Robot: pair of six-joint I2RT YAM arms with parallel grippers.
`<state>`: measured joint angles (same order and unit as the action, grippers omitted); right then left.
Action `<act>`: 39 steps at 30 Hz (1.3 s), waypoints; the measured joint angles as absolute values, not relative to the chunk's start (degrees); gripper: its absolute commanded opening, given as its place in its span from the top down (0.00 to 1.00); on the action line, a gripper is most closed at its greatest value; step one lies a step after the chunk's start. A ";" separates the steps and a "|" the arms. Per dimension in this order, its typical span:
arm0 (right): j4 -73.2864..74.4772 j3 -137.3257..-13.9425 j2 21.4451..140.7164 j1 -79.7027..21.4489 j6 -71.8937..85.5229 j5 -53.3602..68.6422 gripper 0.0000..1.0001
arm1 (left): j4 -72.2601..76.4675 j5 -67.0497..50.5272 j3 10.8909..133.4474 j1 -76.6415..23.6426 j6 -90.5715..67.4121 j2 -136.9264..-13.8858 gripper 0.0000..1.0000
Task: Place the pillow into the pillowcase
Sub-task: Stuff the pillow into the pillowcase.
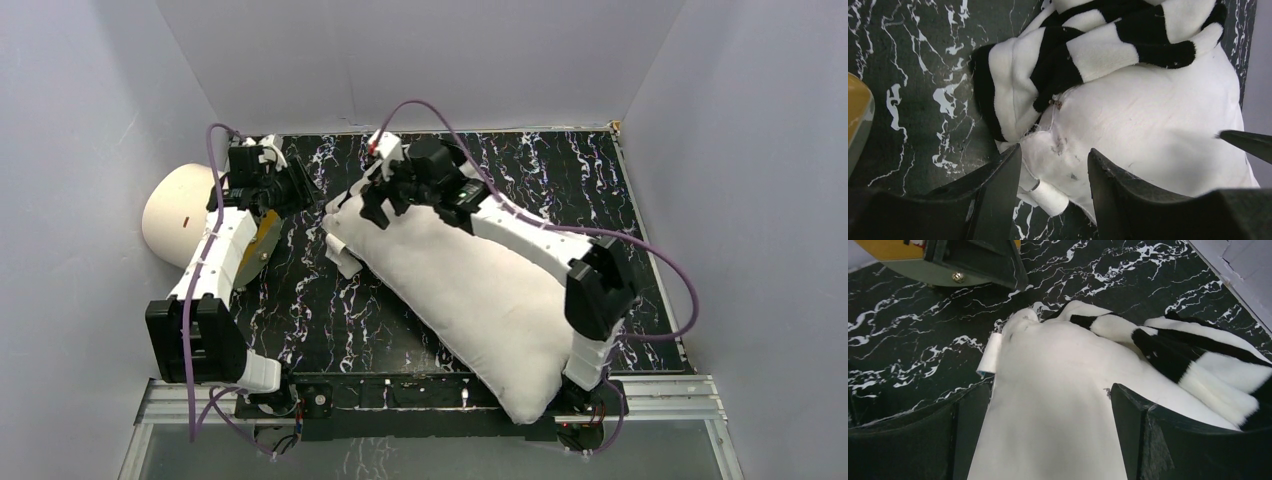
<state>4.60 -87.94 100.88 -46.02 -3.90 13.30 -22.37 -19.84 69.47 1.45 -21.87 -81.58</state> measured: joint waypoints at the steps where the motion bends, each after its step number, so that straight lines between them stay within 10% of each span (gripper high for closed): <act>1: 4.62 -89.60 103.02 -47.24 -5.02 12.10 0.01 | -22.31 -20.08 68.97 1.45 -21.96 -81.58 0.51; 6: 5.13 -95.15 113.12 -50.96 -11.73 6.96 0.17 | -21.43 -21.26 67.26 1.45 -22.28 -81.58 0.54; 9: 5.89 -96.64 117.95 -51.55 -16.10 4.49 0.70 | -20.95 -21.69 66.39 1.45 -22.44 -81.60 0.55; 12: 5.39 -96.01 119.37 -51.33 -18.15 3.57 0.99 | -20.60 -21.74 65.89 1.45 -22.52 -81.71 0.56; 39: -19.92 -74.17 106.87 -37.45 -2.59 25.28 1.00 | -4.89 -10.70 67.33 -10.33 -6.13 -100.36 0.47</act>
